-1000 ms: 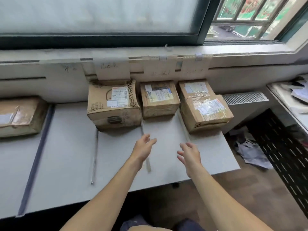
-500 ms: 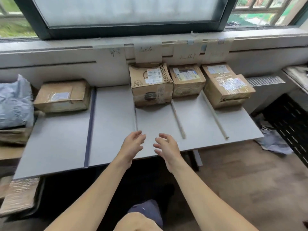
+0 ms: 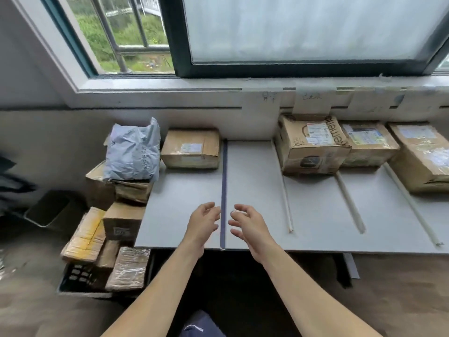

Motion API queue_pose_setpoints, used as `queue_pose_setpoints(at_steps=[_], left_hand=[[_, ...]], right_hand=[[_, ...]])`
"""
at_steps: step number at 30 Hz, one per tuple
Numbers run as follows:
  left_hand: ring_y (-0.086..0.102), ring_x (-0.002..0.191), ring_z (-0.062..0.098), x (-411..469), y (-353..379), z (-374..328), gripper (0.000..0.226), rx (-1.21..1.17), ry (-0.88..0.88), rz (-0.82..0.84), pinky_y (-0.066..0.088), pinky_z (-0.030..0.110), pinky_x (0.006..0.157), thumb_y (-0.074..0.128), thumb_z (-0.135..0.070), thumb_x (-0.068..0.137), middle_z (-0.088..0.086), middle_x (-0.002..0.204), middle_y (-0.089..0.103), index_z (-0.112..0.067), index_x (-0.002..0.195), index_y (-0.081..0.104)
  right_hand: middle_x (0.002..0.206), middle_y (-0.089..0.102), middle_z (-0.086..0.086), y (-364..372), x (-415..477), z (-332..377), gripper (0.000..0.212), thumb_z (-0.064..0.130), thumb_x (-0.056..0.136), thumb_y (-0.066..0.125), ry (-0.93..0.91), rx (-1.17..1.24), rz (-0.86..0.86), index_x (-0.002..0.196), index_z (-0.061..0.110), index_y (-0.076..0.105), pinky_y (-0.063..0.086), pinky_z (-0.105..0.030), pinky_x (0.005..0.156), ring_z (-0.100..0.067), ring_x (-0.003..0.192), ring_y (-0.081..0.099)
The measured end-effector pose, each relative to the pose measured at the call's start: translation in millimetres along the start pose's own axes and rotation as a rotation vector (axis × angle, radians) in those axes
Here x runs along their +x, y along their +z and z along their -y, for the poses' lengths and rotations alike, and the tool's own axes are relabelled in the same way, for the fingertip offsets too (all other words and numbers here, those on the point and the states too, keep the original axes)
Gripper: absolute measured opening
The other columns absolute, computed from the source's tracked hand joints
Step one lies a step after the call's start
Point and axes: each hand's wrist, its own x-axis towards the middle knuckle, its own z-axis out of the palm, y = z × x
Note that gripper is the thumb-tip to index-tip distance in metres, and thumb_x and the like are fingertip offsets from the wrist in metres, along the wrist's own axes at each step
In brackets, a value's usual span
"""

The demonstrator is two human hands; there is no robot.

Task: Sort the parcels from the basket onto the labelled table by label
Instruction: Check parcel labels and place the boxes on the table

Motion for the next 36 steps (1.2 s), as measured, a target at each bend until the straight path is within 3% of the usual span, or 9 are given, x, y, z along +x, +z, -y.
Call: queue_pose_setpoints(at_steps=[9, 14, 17, 19, 24, 28, 30, 33, 36], left_hand=[[0.051, 0.135, 0.017, 144.0, -132.8, -52.6, 0.051, -0.021, -0.01, -0.027, 0.037, 0.044, 0.12, 0.062, -0.022, 0.102, 0.002, 0.149, 0.051, -0.011, 0.149, 0.047], [0.023, 0.155, 0.017, 217.1, -155.9, -85.8, 0.076, -0.111, -0.086, 0.069, 0.018, 0.04, 0.126, 0.06, -0.027, 0.103, 0.0, 0.169, 0.022, -0.01, 0.163, 0.017], [0.006, 0.159, 0.021, 246.7, -155.5, -92.8, 0.103, -0.173, -0.183, 0.135, 0.007, 0.042, 0.127, 0.066, -0.039, 0.098, -0.005, 0.173, -0.003, -0.017, 0.164, -0.009], [0.008, 0.159, 0.022, 261.2, -151.2, -93.3, 0.112, -0.154, -0.22, 0.113, 0.01, 0.044, 0.127, 0.069, -0.044, 0.094, -0.003, 0.173, -0.007, -0.018, 0.163, -0.015], [0.019, 0.155, 0.022, 279.8, -136.9, -91.2, 0.107, -0.059, -0.192, -0.01, 0.019, 0.04, 0.122, 0.068, -0.035, 0.096, 0.004, 0.172, 0.007, -0.014, 0.163, -0.012], [0.037, 0.14, 0.024, 290.7, -133.0, -92.8, 0.1, -0.049, -0.184, -0.084, 0.028, 0.035, 0.11, 0.071, -0.033, 0.094, 0.007, 0.162, 0.028, -0.018, 0.162, 0.0], [0.028, 0.149, 0.025, 292.9, -133.3, -89.9, 0.103, -0.022, -0.175, -0.083, 0.025, 0.039, 0.119, 0.072, -0.036, 0.092, 0.005, 0.168, 0.018, -0.02, 0.163, -0.002], [0.006, 0.159, 0.021, 287.4, -133.4, -86.0, 0.105, 0.026, -0.153, -0.073, 0.013, 0.044, 0.127, 0.07, -0.04, 0.092, 0.0, 0.173, -0.003, -0.023, 0.165, -0.005], [0.009, 0.157, 0.018, 275.0, -126.7, -89.6, 0.1, 0.048, -0.099, -0.088, 0.015, 0.038, 0.124, 0.069, -0.034, 0.094, -0.002, 0.172, -0.003, -0.019, 0.165, 0.0]], right_hand=[[0.126, 0.061, -0.003, 128.4, 118.9, 44.6, 0.036, 0.019, 0.099, 0.062, 0.053, -0.206, -0.095, 0.134, 0.019, 0.057, 0.054, -0.039, 0.103, -0.015, 0.109, 0.062], [0.144, 0.052, -0.006, 138.4, 177.4, 79.1, 0.05, 0.021, 0.1, 0.062, 0.026, -0.317, -0.225, 0.148, 0.018, 0.048, 0.045, -0.046, 0.114, -0.024, 0.128, 0.053], [0.153, 0.047, -0.005, 139.5, 208.2, 95.5, 0.06, 0.023, 0.101, 0.061, 0.024, -0.367, -0.292, 0.156, 0.015, 0.039, 0.042, -0.038, 0.112, -0.023, 0.135, 0.049], [0.152, 0.048, -0.001, 140.1, 226.3, 105.2, 0.061, 0.021, 0.101, 0.06, 0.021, -0.388, -0.317, 0.157, 0.013, 0.037, 0.039, -0.03, 0.102, -0.018, 0.129, 0.048], [0.134, 0.052, 0.005, 143.7, 260.4, 114.5, 0.059, 0.019, 0.101, 0.06, 0.034, -0.404, -0.332, 0.155, 0.014, 0.038, 0.036, -0.025, 0.091, -0.013, 0.113, 0.048], [0.153, 0.05, -0.002, 144.6, 278.3, 106.4, 0.065, 0.021, 0.099, 0.063, 0.083, -0.408, -0.335, 0.158, 0.014, 0.036, 0.037, -0.026, 0.098, -0.021, 0.133, 0.05], [0.156, 0.047, -0.004, 144.7, 281.4, 101.0, 0.066, 0.021, 0.099, 0.065, 0.087, -0.393, -0.355, 0.157, 0.013, 0.037, 0.036, -0.026, 0.099, -0.023, 0.137, 0.048], [0.153, 0.044, -0.004, 145.5, 279.6, 93.8, 0.062, 0.017, 0.096, 0.066, 0.054, -0.381, -0.403, 0.152, 0.016, 0.042, 0.037, -0.026, 0.094, -0.019, 0.124, 0.049], [0.148, 0.044, -0.004, 142.5, 274.9, 89.8, 0.056, 0.019, 0.093, 0.068, 0.021, -0.364, -0.459, 0.146, 0.02, 0.049, 0.04, -0.027, 0.091, -0.018, 0.12, 0.05]])
